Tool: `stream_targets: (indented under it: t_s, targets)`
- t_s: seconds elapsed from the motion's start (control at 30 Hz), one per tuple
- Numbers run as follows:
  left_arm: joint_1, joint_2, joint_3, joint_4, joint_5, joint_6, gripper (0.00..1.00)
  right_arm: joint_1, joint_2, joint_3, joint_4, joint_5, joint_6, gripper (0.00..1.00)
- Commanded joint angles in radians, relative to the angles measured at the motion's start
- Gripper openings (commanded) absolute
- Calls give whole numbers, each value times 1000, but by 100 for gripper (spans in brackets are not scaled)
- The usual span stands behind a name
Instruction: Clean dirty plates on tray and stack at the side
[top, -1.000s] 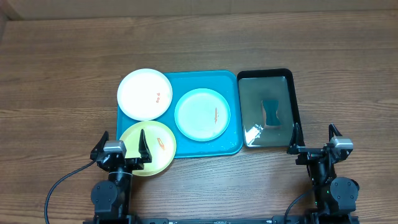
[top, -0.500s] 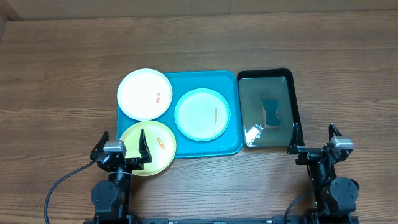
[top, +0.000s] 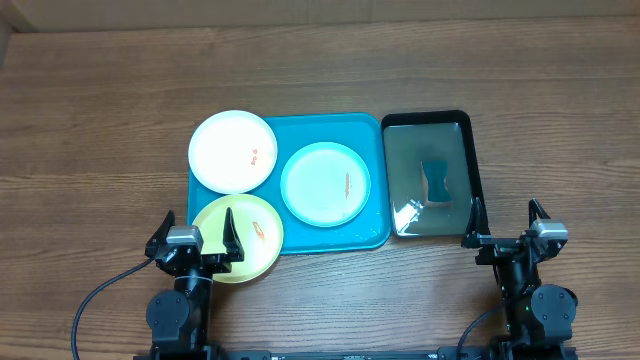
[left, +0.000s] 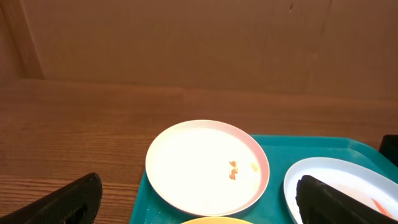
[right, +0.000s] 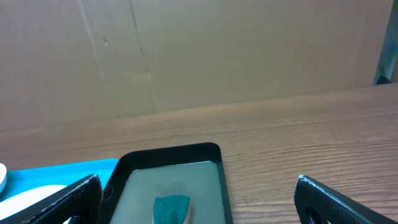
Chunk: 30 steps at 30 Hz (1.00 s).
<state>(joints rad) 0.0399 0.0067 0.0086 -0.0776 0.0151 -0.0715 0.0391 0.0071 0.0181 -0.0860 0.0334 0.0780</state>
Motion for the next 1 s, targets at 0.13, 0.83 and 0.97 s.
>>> stream_targets:
  t_s: [0.13, 0.83, 0.97]
  targets:
    - [6, 0, -4, 0, 8, 20, 100, -7, -1, -10, 5, 14, -3, 100]
    - [6, 0, -4, 7, 75, -85, 100, -7, -1, -10, 10, -144, 5, 100]
    - [5, 0, -3, 14, 177, -356, 100, -7, -1, -10, 24, -314, 5, 100]
